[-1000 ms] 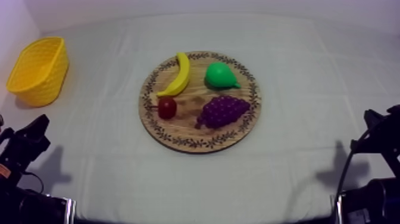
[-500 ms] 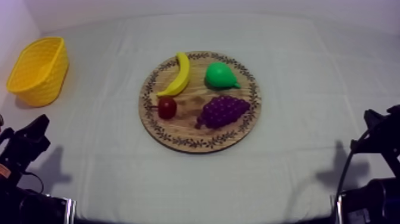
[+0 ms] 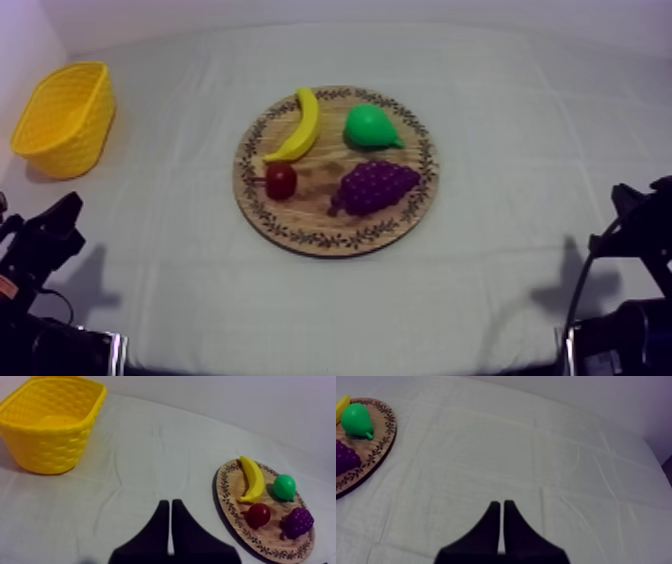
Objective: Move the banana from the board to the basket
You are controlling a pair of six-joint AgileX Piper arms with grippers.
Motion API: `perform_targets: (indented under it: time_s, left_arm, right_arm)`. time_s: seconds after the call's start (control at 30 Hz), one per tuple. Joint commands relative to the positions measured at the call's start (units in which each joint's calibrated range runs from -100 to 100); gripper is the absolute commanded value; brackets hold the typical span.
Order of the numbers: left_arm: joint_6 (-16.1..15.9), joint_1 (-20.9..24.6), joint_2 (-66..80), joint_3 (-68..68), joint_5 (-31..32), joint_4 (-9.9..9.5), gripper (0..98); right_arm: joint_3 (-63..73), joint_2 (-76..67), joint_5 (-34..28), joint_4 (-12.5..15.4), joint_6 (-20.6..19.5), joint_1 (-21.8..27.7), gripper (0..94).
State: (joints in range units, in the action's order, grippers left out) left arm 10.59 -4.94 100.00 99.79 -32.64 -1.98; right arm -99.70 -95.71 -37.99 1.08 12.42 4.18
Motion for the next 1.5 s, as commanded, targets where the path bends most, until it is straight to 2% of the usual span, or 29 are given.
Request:
perform_targets:
  time_s: [0.0,0.27,0.47,0.8,1.03,1.23,1.47]
  left_arm:
    - [-0.48,0.03,0.00,-0.02,-0.02,0.00,0.0]
    - [-2.95,1.50,-3.63,-2.07,0.39,0.89,0.0]
    - [-6.04,1.28,-15.36,-14.79,-1.61,1.88,0.0]
    - [-8.17,0.62,-39.34,-44.93,-16.12,2.37,0.0]
    - [-10.73,-0.76,-53.91,-60.41,-23.08,4.11,0.0]
    - [-9.98,-4.91,-63.85,-69.95,-24.44,4.44,0.0]
    - [-6.85,-10.19,-75.71,-80.71,-24.68,4.02,0.0]
  right_arm:
    - [0.03,-0.04,0.00,0.02,0.01,0.03,0.6]
    - [0.03,-0.04,0.00,0.02,0.01,0.03,0.6]
    - [0.03,-0.04,0.00,0.02,0.01,0.03,0.6]
    - [0.03,-0.04,0.00,0.02,0.01,0.03,0.6]
    - [0.03,-0.04,0.00,0.02,0.01,0.03,0.6]
    - [0.03,-0.04,0.00,0.02,0.01,0.03,0.6]
    - [0.03,-0.04,0.00,0.02,0.01,0.03,0.6]
